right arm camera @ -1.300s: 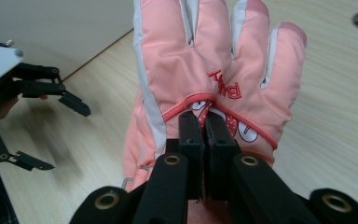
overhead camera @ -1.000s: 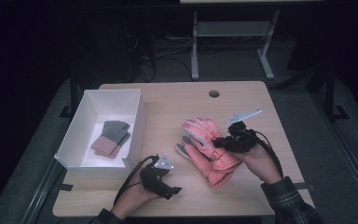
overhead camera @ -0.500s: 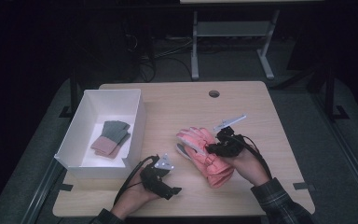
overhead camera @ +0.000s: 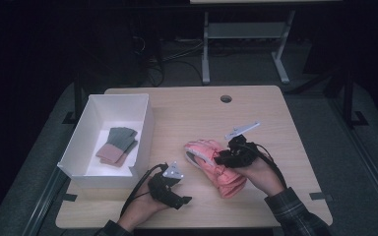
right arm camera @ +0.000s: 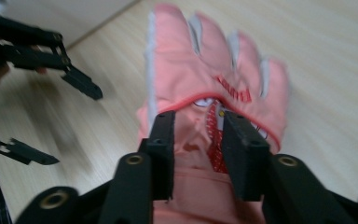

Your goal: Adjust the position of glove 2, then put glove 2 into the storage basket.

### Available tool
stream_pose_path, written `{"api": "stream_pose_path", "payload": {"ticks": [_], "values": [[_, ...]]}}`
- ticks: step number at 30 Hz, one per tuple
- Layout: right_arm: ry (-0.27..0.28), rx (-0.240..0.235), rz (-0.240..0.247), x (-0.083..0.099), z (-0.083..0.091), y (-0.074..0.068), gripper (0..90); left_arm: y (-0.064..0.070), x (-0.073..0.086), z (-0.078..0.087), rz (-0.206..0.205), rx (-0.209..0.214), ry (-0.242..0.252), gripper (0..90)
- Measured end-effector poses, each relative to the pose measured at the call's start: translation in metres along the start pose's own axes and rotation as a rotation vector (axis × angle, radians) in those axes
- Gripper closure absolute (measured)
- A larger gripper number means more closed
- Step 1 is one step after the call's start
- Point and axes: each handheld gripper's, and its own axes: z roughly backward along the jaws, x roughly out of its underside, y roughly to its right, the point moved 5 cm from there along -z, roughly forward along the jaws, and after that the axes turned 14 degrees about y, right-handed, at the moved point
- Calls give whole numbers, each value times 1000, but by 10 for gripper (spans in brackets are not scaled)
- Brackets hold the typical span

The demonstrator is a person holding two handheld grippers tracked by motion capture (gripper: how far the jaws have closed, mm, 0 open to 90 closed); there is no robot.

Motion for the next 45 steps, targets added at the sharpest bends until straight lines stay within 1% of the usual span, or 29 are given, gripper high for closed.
{"api": "stream_pose_path", "payload": {"ticks": [1,3,4,7,8,10,11,13,14,15,17,18,19,22,24,26,28,29,31,33,34,35,37,39,40,41,42,44,45], "values": [[15,1,1,-2,4,1,628,-2,0,2,-15,-1,-12,239],[51,2,3,-7,13,3,642,0,-2,2,23,0,15,307],[81,-3,12,-8,17,4,655,-1,-3,4,30,5,19,337],[134,13,25,-8,31,16,756,0,-7,6,42,13,40,511],[149,20,21,-7,34,18,807,0,-8,7,37,20,40,585],[163,43,31,-4,42,27,892,0,-12,7,49,25,56,714],[168,54,37,-1,45,32,900,1,-13,6,63,27,65,792],[162,76,49,8,50,42,900,0,-16,5,60,16,64,886],[162,76,49,8,50,42,900,0,-16,5,60,16,64,897],[163,90,61,20,53,52,900,-2,-18,4,60,7,63,897],[145,88,58,33,54,59,900,-8,-22,0,65,-14,52,898],[145,88,58,33,54,59,900,-8,-22,0,65,-14,52,898],[116,97,72,46,53,64,900,-12,-26,-5,72,-16,54,898],[100,78,60,58,53,70,900,-17,-30,-13,71,-27,44,898],[94,69,47,67,53,73,900,-19,-33,-19,90,-37,52,898],[84,46,26,75,50,74,900,-23,-36,-24,91,-44,51,897],[79,19,22,81,46,74,900,-26,-40,-28,93,-52,50,897],[65,17,15,83,43,74,900,-27,-42,-31,97,-55,57,897],[40,9,25,87,37,73,900,-30,-45,-36,97,-55,55,897],[33,-8,31,89,31,72,900,-30,-47,-42,106,-54,62,897],[26,-16,27,90,29,70,900,-30,-49,-44,97,-54,55,897],[24,-27,43,90,27,68,900,-30,-49,-46,97,-54,57,897],[19,-33,40,91,26,67,900,-30,-50,-48,103,-54,63,897],[17,-58,34,92,25,61,900,-30,-51,-52,104,-55,63,897],[15,-69,38,93,24,58,900,-31,-52,-53,96,-56,60,898],[14,-74,45,94,24,57,900,-32,-52,-55,107,-60,68,898],[9,-81,41,95,23,55,900,-33,-53,-55,99,-55,62,897],[10,-87,48,96,23,54,900,-34,-53,-56,100,-55,63,898],[11,-94,48,96,23,52,900,-34,-54,-57,110,-53,76,898]]}}
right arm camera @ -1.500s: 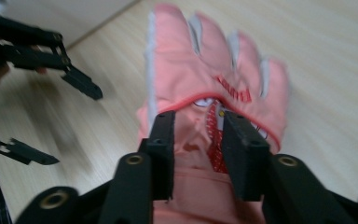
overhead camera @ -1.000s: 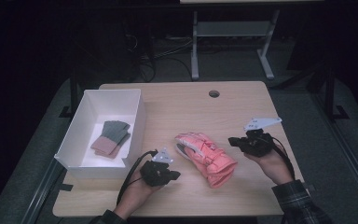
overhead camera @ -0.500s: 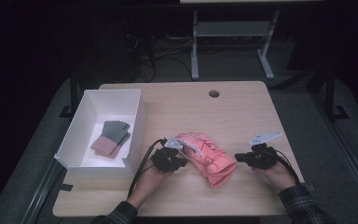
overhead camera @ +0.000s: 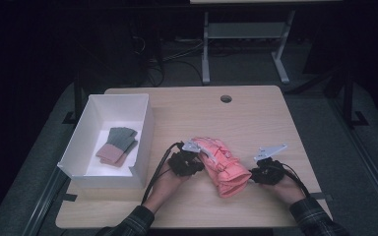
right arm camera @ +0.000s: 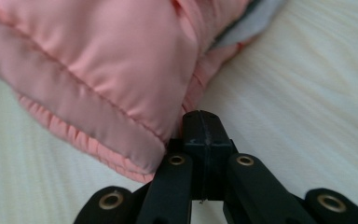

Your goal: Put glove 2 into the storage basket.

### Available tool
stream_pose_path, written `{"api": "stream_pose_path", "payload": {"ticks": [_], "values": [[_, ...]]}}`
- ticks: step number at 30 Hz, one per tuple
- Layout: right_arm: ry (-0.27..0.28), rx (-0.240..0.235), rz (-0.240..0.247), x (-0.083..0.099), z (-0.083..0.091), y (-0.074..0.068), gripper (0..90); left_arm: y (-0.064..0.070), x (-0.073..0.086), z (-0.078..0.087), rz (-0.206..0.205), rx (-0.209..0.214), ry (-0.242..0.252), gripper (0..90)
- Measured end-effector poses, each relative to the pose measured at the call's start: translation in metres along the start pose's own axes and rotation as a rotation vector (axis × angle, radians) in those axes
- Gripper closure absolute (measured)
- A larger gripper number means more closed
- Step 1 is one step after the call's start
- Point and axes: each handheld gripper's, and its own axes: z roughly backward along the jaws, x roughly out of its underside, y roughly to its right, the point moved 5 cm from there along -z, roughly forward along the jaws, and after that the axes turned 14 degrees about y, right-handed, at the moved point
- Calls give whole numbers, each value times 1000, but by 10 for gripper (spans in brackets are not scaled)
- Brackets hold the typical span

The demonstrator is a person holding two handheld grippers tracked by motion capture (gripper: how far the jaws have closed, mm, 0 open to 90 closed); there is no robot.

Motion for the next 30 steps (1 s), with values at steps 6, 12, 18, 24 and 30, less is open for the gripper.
{"api": "stream_pose_path", "payload": {"ticks": [6,12,18,24,30], "values": [[8,-51,-14,1,0,-19,900,-2,-1,-1,10,41,9,898],[27,-107,-15,1,-2,-46,900,1,-1,-2,-13,90,-4,898],[31,-157,-20,3,-5,-67,900,6,-2,-3,11,127,23,898],[-5,-146,24,7,-4,-77,900,8,-1,-4,-5,124,5,898],[77,-51,-1,-3,22,-61,900,-1,-4,8,-7,105,1,898]]}}
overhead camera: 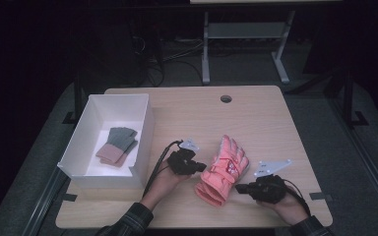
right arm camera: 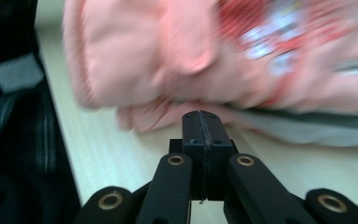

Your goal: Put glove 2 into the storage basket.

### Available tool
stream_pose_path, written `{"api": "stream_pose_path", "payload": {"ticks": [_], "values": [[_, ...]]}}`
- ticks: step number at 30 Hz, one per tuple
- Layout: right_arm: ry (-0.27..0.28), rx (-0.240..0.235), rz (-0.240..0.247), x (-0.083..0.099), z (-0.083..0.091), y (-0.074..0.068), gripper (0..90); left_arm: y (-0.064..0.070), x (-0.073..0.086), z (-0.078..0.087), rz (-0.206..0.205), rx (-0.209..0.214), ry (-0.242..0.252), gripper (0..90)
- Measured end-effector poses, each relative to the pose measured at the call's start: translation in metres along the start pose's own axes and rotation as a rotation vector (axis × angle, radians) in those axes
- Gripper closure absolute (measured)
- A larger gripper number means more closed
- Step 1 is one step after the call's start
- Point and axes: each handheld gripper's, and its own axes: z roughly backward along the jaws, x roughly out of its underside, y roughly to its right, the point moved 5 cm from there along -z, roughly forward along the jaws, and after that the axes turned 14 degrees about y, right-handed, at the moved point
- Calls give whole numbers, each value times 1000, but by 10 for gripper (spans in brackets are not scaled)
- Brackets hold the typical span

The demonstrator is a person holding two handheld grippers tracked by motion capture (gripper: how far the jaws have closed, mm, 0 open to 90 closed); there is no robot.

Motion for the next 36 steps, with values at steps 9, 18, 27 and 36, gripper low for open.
{"api": "stream_pose_path", "payload": {"ticks": [9,18,27,36], "values": [[136,102,-4,-28,9,28,900,-4,-4,18,20,-20,3,892],[109,104,9,-28,-8,31,900,-4,-3,20,30,-17,1,880],[40,119,21,-20,-29,33,900,-4,-5,20,29,-14,6,867],[-14,142,17,-13,-43,33,900,3,-23,24,4,-1,32,679]]}}
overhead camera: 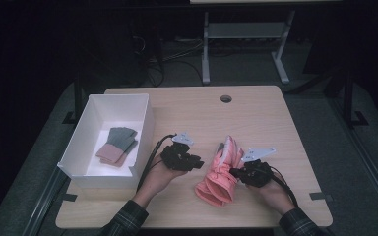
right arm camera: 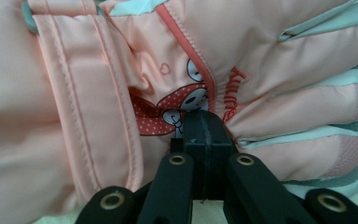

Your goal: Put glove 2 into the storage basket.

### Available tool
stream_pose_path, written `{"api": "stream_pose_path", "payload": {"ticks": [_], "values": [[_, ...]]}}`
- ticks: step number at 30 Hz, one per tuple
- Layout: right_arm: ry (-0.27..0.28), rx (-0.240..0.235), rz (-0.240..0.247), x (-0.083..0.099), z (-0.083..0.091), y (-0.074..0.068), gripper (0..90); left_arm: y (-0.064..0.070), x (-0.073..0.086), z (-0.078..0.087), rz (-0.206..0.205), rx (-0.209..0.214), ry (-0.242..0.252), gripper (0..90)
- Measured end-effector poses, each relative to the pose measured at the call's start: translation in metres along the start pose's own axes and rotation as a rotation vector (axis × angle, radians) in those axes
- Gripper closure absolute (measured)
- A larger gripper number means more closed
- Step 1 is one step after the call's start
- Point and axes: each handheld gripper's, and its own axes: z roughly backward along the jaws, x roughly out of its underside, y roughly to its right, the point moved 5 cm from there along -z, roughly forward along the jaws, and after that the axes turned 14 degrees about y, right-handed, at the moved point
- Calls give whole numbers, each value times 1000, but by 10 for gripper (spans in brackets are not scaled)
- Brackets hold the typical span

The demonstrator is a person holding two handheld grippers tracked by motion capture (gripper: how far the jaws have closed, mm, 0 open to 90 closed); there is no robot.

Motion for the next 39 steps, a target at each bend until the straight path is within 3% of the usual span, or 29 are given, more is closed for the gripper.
{"api": "stream_pose_path", "payload": {"ticks": [6,9,13,16,21,23,26,29,35,39], "values": [[-10,22,8,-1,-5,-2,900,9,-23,-5,-3,38,32,455],[-17,29,11,-2,-6,-3,900,14,-31,-15,-1,49,26,367],[-17,28,3,-1,-5,-4,900,14,-34,-32,5,42,21,310],[-15,28,3,-1,-6,-3,900,13,-31,-42,26,37,-1,266],[-13,30,-1,-1,-6,-4,900,13,-24,-56,34,51,-46,208],[-13,31,1,-1,-6,-4,900,12,-18,-62,19,41,-70,192],[-14,34,6,-1,-6,-3,900,9,-11,-66,35,39,-86,176],[-15,32,6,0,-6,-4,900,6,-4,-71,85,62,-92,152],[-17,36,9,0,-7,-5,900,-1,5,-74,133,77,-118,125],[-20,35,15,1,-7,-4,900,-3,10,-78,173,113,-116,124]]}}
